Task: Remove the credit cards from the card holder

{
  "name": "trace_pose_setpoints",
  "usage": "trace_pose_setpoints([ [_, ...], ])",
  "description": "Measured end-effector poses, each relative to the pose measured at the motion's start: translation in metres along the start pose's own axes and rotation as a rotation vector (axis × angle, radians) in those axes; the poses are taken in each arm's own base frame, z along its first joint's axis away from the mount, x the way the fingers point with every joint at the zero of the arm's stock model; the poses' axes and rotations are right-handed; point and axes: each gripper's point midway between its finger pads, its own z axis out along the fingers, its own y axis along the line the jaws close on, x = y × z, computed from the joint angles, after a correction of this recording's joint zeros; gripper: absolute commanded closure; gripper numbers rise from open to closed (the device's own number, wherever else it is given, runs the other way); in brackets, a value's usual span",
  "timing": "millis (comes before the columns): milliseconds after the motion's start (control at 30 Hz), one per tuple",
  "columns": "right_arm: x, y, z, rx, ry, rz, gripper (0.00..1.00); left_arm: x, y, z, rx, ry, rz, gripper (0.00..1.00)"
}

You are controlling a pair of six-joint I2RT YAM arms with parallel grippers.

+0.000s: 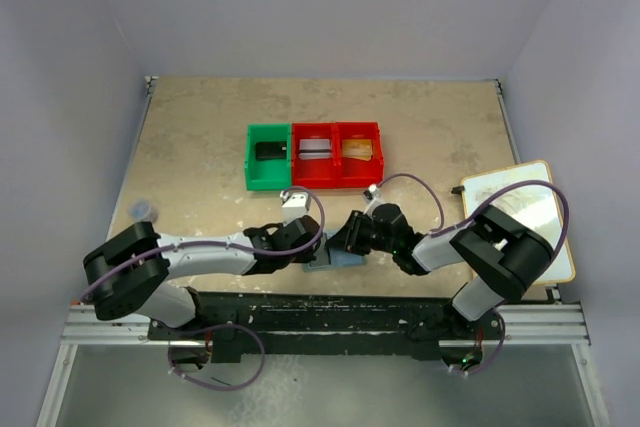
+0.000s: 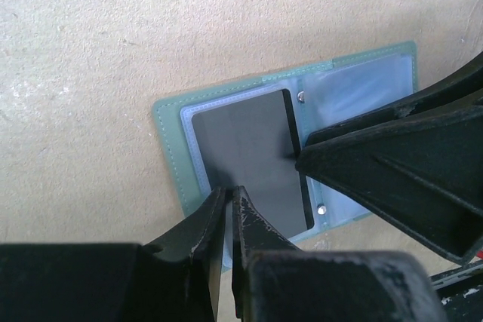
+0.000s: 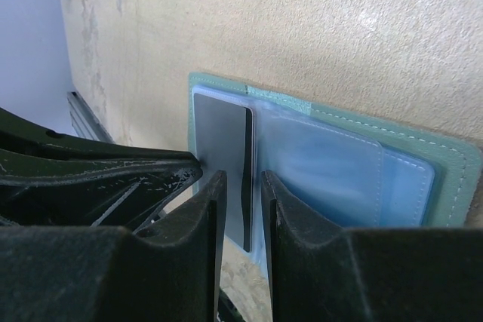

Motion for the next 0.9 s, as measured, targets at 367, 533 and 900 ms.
trace_pose_setpoints([
  [367,0.0000,-0.0004,-0.0002,0.003,-0.001,0.003,0.71,-0.0002,0.0001,0.0010,-0.005,0.000,0.001,0.92],
  [533,0.0003,-0.0003,-0.0014,0.006,0.002,0.005,0.71,-0.0007,-0.0002,0.0010,-0.006,-0.002,-0.002,0.89],
  [900,0.0021,-0.0020,-0.0063,0.028,0.012,0.003,0.70,-0.0006,0.0038,-0.0007,-0.021,-0.002,-0.001,0.82],
])
